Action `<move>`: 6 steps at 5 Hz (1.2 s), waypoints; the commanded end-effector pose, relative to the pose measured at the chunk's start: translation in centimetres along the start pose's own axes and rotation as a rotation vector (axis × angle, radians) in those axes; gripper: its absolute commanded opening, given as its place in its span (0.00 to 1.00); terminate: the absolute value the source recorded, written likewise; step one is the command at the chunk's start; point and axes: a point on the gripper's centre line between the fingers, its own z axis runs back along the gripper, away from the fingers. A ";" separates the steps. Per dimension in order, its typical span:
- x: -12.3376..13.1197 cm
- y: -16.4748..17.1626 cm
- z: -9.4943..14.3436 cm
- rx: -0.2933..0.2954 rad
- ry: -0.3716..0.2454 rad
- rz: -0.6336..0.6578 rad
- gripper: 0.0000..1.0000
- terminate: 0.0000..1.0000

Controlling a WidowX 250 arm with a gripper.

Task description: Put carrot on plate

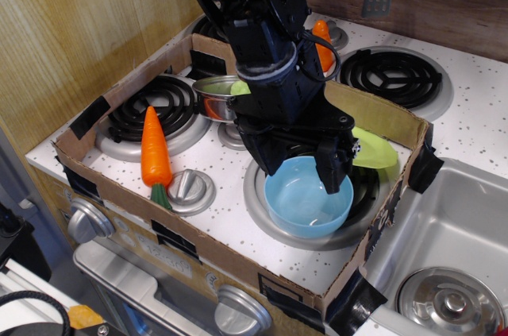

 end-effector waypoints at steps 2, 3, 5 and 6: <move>2.3 0.9 3.3 0.067 -0.027 0.007 1.00 0.00; 1.8 3.6 4.7 0.118 -0.060 0.012 1.00 0.00; -0.2 8.7 4.2 0.173 -0.086 0.271 1.00 0.00; -0.1 11.3 3.6 0.185 -0.063 0.413 1.00 0.00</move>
